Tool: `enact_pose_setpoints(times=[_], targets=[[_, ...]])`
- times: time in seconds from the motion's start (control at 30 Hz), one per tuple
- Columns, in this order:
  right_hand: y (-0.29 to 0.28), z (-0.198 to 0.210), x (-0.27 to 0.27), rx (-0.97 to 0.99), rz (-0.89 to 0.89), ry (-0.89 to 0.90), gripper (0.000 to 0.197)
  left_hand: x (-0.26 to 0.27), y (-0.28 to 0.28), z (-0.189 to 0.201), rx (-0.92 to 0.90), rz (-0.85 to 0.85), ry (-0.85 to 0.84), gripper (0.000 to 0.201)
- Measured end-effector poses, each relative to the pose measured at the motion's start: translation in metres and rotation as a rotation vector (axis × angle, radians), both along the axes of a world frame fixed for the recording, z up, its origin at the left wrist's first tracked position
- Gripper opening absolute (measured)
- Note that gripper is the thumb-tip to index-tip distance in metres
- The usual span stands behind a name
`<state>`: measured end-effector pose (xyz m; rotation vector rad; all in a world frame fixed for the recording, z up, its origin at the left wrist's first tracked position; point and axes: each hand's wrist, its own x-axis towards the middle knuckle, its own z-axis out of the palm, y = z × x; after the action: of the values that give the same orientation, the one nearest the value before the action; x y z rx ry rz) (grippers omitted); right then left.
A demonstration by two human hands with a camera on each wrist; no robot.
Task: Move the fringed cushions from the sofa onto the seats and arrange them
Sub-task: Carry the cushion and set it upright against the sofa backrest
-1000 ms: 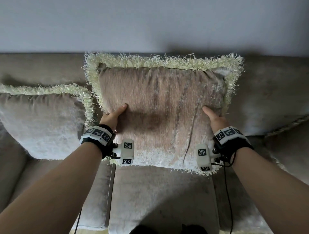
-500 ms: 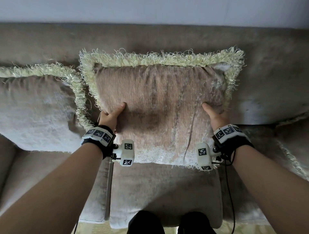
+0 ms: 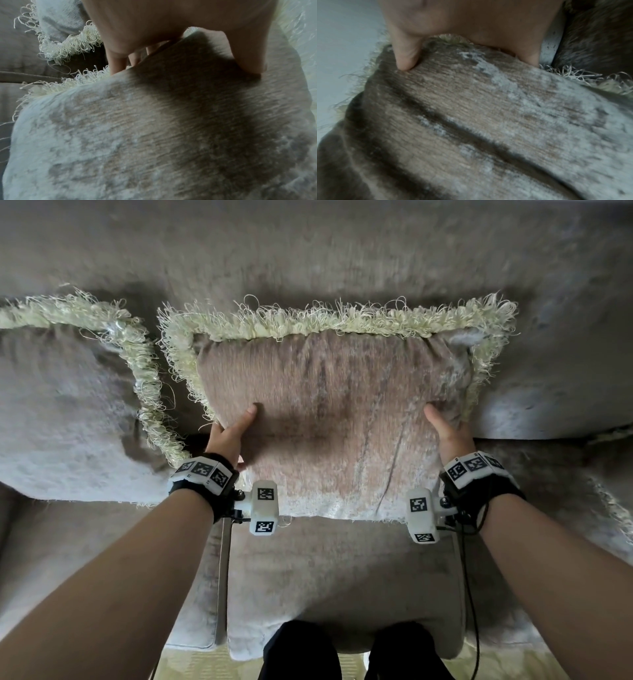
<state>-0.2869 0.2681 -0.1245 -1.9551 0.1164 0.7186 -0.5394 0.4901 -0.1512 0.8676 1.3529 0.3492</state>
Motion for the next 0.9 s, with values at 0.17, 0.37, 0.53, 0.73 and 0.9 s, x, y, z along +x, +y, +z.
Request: enact_pose_setpoints(times=[0.17, 0.37, 0.53, 0.73, 0.9], targets=[[0.002, -0.007, 0.009, 0.029, -0.107, -0.040, 0.094, 0.005, 0.010, -0.010, -0.002, 0.025, -0.031, 0.129], [0.005, -0.017, 0.014, 0.052, -0.168, -0.045, 0.092, 0.012, 0.006, -0.009, 0.013, -0.003, 0.019, 0.112], [0.009, -0.018, 0.025, -0.034, -0.026, 0.054, 0.121, 0.023, 0.013, -0.017, 0.097, -0.168, 0.156, 0.088], [0.013, -0.024, 0.038, -0.108, 0.039, 0.058, 0.108, 0.033, 0.039, -0.012, 0.163, -0.184, 0.212, 0.092], [0.012, -0.038, 0.044, -0.095, -0.005, 0.028, 0.098, 0.039, 0.051, -0.016, 0.100, -0.147, 0.188, 0.101]])
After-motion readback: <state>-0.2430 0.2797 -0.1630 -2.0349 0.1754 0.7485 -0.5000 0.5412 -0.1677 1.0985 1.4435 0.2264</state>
